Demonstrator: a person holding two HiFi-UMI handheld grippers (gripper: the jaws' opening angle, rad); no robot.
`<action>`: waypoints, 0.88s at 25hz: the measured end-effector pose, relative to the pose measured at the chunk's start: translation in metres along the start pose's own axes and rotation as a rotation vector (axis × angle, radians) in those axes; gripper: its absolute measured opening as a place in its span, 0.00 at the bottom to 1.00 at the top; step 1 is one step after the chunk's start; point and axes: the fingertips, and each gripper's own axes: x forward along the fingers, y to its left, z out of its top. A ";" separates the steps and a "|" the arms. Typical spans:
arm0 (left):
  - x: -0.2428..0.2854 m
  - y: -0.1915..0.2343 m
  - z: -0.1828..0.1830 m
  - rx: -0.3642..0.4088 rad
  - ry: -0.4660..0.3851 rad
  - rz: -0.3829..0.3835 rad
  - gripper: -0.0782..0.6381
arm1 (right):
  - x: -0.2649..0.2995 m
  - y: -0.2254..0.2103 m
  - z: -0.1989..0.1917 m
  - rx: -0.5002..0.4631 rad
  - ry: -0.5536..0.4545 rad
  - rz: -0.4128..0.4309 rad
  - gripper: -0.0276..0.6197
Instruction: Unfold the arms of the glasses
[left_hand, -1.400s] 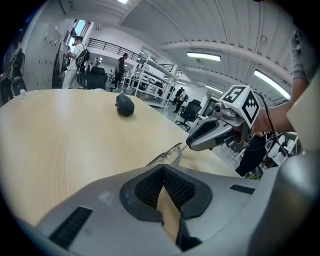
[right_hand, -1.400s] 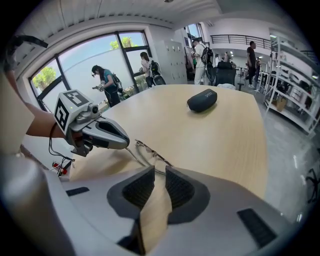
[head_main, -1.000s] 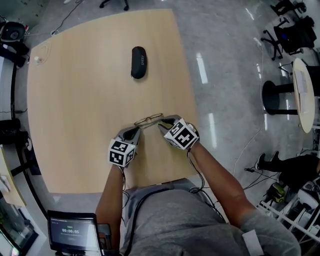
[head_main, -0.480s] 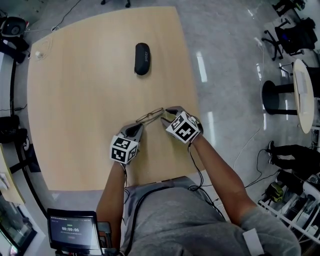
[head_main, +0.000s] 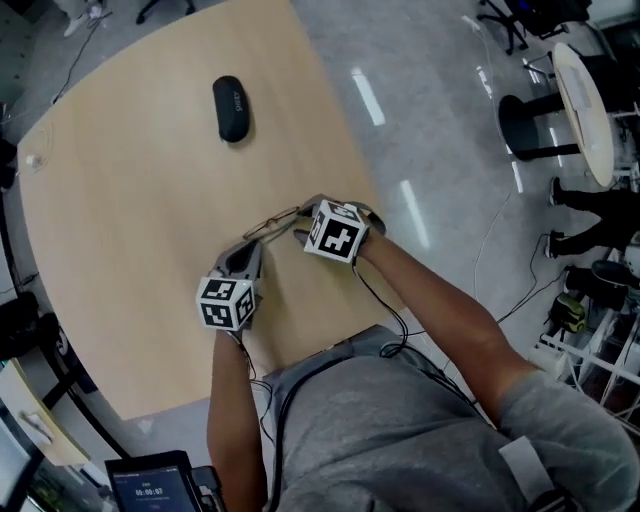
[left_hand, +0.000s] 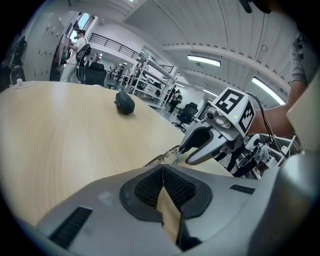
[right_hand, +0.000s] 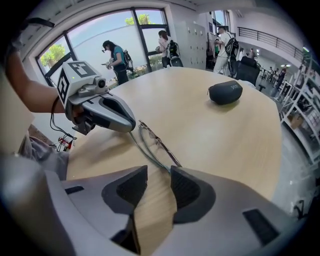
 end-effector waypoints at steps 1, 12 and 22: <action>0.000 -0.009 -0.004 -0.005 0.007 -0.003 0.12 | -0.004 0.008 -0.007 0.006 0.002 0.013 0.27; 0.011 -0.032 -0.008 0.000 0.047 -0.028 0.12 | -0.014 0.031 -0.018 0.080 -0.024 0.060 0.27; 0.009 -0.034 -0.019 -0.067 0.043 -0.039 0.12 | -0.010 0.039 -0.018 0.158 -0.030 0.082 0.27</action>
